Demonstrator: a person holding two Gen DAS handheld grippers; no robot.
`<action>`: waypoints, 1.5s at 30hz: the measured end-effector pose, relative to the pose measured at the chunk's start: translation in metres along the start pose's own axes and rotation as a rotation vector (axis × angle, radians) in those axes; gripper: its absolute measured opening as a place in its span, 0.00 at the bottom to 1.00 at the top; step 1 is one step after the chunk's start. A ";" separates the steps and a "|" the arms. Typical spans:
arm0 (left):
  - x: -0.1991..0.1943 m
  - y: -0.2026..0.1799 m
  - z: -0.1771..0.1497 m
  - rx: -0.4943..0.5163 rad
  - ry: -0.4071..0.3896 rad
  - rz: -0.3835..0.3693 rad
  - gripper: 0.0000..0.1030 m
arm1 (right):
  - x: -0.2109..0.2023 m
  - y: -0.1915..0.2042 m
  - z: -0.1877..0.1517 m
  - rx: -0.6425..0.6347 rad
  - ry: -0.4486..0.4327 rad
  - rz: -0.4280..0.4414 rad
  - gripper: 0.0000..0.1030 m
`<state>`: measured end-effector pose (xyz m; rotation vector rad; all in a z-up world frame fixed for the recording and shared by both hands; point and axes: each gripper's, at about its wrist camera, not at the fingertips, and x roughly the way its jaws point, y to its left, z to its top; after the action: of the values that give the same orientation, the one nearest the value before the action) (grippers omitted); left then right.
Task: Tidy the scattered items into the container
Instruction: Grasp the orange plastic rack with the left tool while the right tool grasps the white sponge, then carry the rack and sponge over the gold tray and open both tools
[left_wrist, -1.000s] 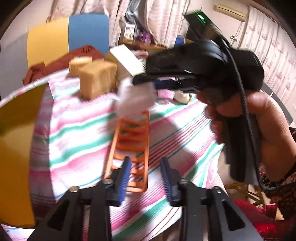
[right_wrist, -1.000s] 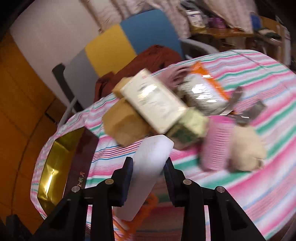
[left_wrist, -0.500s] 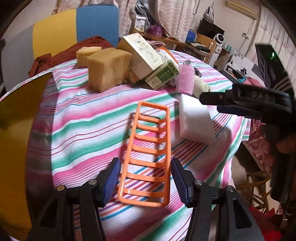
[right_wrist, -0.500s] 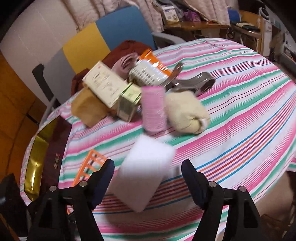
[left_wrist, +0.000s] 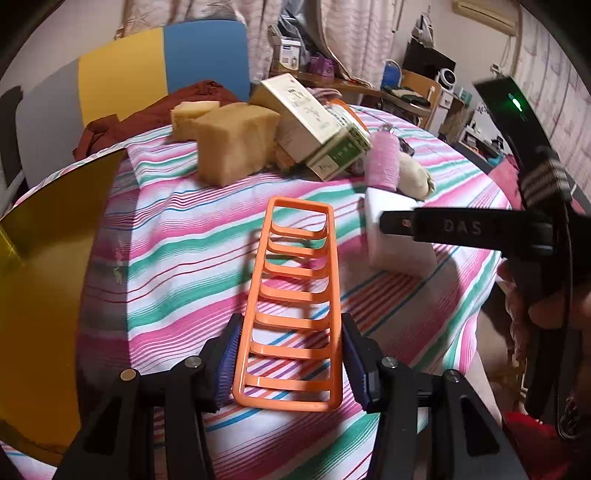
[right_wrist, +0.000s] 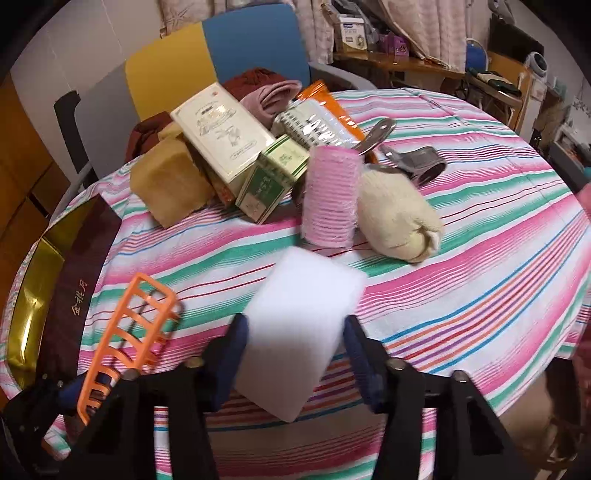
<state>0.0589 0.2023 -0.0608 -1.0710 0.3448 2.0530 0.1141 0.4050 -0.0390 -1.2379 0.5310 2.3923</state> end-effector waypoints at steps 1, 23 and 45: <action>-0.003 0.000 0.001 -0.008 -0.006 -0.007 0.49 | -0.002 -0.002 0.001 0.006 0.000 0.006 0.37; -0.077 0.078 0.021 -0.195 -0.137 0.032 0.49 | 0.004 0.020 0.002 -0.005 0.044 -0.119 0.62; -0.059 0.271 0.027 -0.369 0.046 0.266 0.49 | -0.010 0.256 0.065 -0.202 0.060 0.431 0.62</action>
<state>-0.1379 0.0080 -0.0271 -1.3527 0.1374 2.3936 -0.0543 0.2177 0.0430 -1.4009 0.6417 2.8323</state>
